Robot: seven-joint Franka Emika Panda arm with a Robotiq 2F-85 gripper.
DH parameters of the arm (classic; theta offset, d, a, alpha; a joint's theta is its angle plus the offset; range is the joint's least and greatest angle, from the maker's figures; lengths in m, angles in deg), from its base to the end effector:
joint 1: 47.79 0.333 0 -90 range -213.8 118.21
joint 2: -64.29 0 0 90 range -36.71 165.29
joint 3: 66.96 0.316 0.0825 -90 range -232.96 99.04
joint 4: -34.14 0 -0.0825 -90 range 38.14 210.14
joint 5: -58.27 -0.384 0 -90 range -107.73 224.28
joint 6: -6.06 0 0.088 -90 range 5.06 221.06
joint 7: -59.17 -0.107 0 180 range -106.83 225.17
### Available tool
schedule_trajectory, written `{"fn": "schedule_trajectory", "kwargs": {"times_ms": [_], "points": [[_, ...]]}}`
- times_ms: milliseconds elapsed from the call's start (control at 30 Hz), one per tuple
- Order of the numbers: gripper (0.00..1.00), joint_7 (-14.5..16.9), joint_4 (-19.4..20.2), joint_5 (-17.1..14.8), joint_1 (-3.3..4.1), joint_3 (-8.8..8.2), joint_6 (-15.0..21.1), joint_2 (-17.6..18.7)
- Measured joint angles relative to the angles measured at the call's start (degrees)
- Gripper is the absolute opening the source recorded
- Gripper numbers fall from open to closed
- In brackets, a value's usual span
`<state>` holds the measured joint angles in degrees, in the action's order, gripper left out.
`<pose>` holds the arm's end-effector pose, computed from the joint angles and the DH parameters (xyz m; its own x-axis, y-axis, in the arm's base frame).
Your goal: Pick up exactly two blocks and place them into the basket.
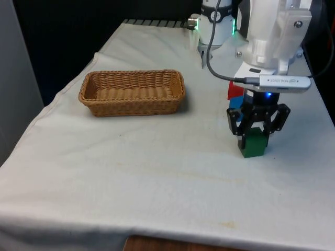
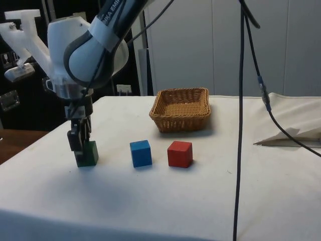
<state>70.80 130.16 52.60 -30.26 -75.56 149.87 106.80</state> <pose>0.6788 0.1177 0.1833 0.9424 0.3212 0.0934 0.3173 -0.9467 0.0550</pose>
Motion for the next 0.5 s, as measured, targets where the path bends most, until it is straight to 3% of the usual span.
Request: {"fn": "schedule_trajectory", "kwargs": {"times_ms": [500], "points": [[0.01,-1.4,3.9,0.0,-0.06,-0.97,-3.8,-7.7]]}}
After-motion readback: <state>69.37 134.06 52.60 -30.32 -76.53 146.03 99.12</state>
